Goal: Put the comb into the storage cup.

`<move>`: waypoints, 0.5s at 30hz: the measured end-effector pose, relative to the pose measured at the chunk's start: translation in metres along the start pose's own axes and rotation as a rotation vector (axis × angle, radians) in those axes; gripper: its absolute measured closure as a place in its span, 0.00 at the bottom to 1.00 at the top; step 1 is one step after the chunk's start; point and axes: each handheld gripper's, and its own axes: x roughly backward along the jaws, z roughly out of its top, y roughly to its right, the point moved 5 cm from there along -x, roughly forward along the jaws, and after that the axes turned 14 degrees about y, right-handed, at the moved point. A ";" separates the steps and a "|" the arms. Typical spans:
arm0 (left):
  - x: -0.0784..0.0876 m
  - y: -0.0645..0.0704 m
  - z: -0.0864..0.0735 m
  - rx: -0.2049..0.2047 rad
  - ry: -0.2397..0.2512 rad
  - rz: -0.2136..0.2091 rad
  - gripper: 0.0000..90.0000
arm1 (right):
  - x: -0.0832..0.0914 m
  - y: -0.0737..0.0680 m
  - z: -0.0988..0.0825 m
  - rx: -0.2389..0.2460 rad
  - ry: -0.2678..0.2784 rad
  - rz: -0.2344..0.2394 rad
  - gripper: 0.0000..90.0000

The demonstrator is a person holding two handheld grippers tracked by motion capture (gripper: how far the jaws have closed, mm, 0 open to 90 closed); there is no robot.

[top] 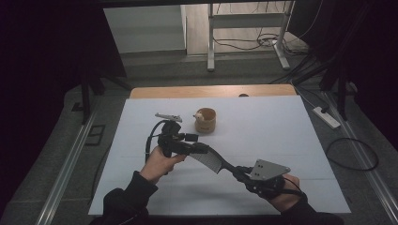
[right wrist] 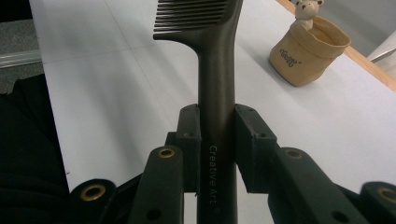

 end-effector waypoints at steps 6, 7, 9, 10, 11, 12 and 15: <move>0.002 0.001 0.000 0.067 -0.004 -0.064 0.45 | 0.000 0.000 0.001 0.010 0.005 -0.004 0.80; 0.002 0.001 0.000 0.075 -0.003 -0.070 0.51 | 0.000 0.000 0.001 0.011 0.006 -0.004 0.80; 0.002 0.001 -0.001 0.086 -0.005 -0.075 0.60 | 0.000 0.000 0.001 0.017 0.008 -0.004 0.80; 0.003 0.001 -0.001 0.089 -0.004 -0.073 0.64 | 0.000 0.000 0.001 0.018 0.009 -0.004 0.80; 0.003 0.001 -0.001 0.098 0.000 -0.080 0.67 | 0.000 0.000 0.001 0.019 0.010 -0.004 0.80; 0.003 0.000 -0.001 0.103 0.002 -0.082 0.70 | 0.000 0.000 0.001 0.020 0.011 -0.004 0.80; 0.004 0.000 -0.001 0.125 0.006 -0.098 0.79 | 0.000 0.000 0.001 0.023 0.012 -0.004 0.80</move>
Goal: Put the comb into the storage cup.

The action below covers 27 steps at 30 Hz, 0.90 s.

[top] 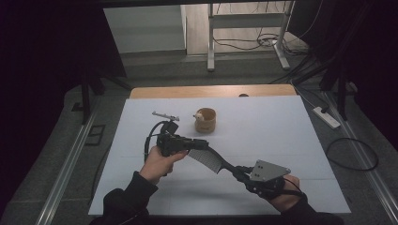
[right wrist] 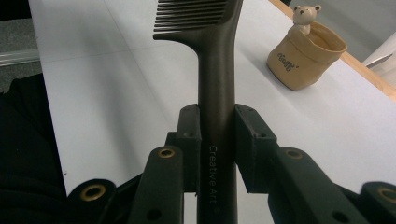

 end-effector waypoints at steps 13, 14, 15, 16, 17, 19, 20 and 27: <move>-0.001 -0.002 -0.003 0.093 0.008 -0.022 0.93 | -0.002 0.001 -0.003 0.022 -0.011 -0.005 0.80; -0.001 -0.002 -0.003 0.092 0.007 -0.024 0.93 | -0.003 0.001 -0.003 0.025 -0.012 -0.006 0.80; -0.001 -0.002 -0.003 0.094 0.008 -0.027 0.93 | -0.003 0.001 -0.004 0.029 -0.013 -0.005 0.80; -0.001 -0.003 -0.003 0.098 0.010 -0.031 0.93 | -0.003 0.000 -0.004 0.030 -0.015 -0.004 0.79; -0.001 -0.003 -0.004 0.106 0.014 -0.033 0.93 | -0.003 0.000 -0.004 0.030 -0.015 -0.003 0.79; -0.001 -0.004 -0.003 0.108 0.020 -0.033 0.93 | -0.004 0.000 -0.004 0.029 -0.016 -0.004 0.79; -0.001 -0.004 -0.003 0.107 0.022 -0.030 0.93 | -0.004 0.001 -0.004 0.027 -0.015 -0.006 0.78; 0.001 -0.001 -0.001 0.080 0.039 -0.010 0.93 | -0.004 0.002 -0.002 0.009 -0.002 -0.008 0.66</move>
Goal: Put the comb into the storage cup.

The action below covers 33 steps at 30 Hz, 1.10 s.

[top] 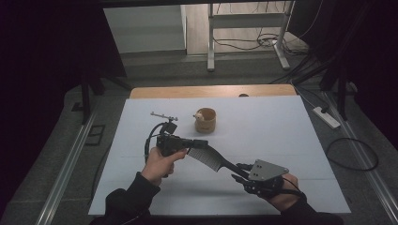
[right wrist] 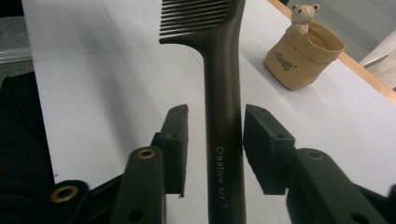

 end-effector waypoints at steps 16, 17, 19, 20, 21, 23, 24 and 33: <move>0.007 0.000 0.005 -0.052 0.039 0.048 0.93 | -0.004 0.011 -0.009 -0.137 -0.074 -0.008 0.38; 0.007 0.000 0.005 -0.055 0.038 0.048 0.93 | -0.005 0.012 -0.010 -0.161 -0.084 -0.002 0.35; 0.008 0.000 0.005 -0.068 0.043 0.050 0.93 | -0.005 0.013 -0.013 -0.188 -0.101 0.002 0.31; 0.008 0.000 0.005 -0.071 0.046 0.051 0.93 | -0.006 0.014 -0.014 -0.192 -0.108 -0.003 0.28; 0.008 0.000 0.006 -0.073 0.048 0.051 0.93 | -0.006 0.014 -0.014 -0.196 -0.113 -0.008 0.26; 0.009 0.000 0.006 -0.079 0.052 0.057 0.93 | -0.005 0.015 -0.014 -0.213 -0.111 -0.005 0.24; 0.010 0.000 0.007 -0.082 0.054 0.061 0.93 | -0.005 0.015 -0.014 -0.222 -0.108 -0.007 0.23; 0.015 -0.002 0.009 -0.093 0.065 0.081 0.93 | -0.003 0.025 -0.017 -0.304 -0.128 -0.015 0.10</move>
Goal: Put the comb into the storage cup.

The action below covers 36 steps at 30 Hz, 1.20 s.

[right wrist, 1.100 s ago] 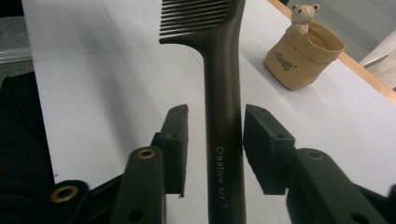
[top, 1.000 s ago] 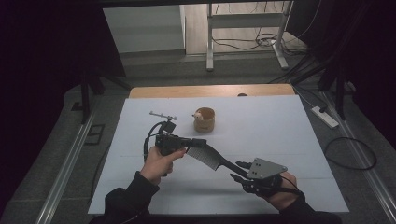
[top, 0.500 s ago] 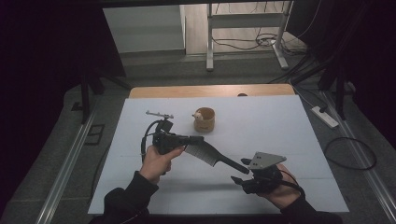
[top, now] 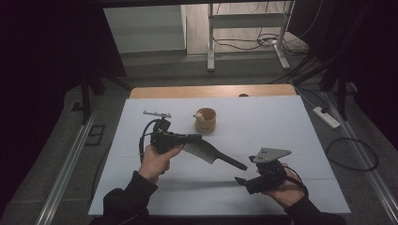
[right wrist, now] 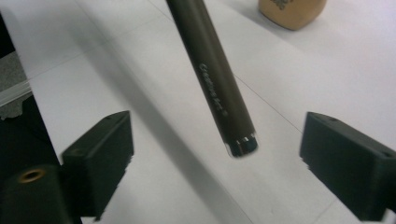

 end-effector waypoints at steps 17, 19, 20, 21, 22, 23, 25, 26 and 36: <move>0.014 -0.005 0.014 -0.053 0.031 0.071 0.93 | 0.007 0.011 -0.009 -0.017 -0.051 -0.038 0.00; 0.017 -0.006 0.016 -0.054 0.038 0.079 0.93 | 0.008 0.012 -0.010 -0.013 -0.053 -0.043 0.00; 0.018 -0.006 0.017 -0.053 0.039 0.080 0.93 | 0.009 0.013 -0.011 -0.010 -0.055 -0.046 0.00; 0.019 -0.007 0.018 -0.052 0.041 0.082 0.93 | 0.010 0.014 -0.011 -0.006 -0.058 -0.048 0.00; 0.020 -0.008 0.019 -0.053 0.043 0.086 0.93 | 0.011 0.014 -0.012 -0.003 -0.062 -0.053 0.00; 0.021 -0.008 0.019 -0.052 0.044 0.088 0.93 | 0.011 0.015 -0.013 0.003 -0.064 -0.057 0.00; 0.023 -0.009 0.022 -0.054 0.049 0.093 0.93 | 0.012 0.016 -0.014 0.004 -0.071 -0.062 0.00; 0.024 -0.009 0.023 -0.054 0.050 0.095 0.93 | 0.013 0.016 -0.015 0.002 -0.072 -0.065 0.00; 0.032 -0.012 0.036 -0.056 0.063 0.119 0.93 | 0.025 0.026 -0.021 -0.026 -0.067 -0.114 0.00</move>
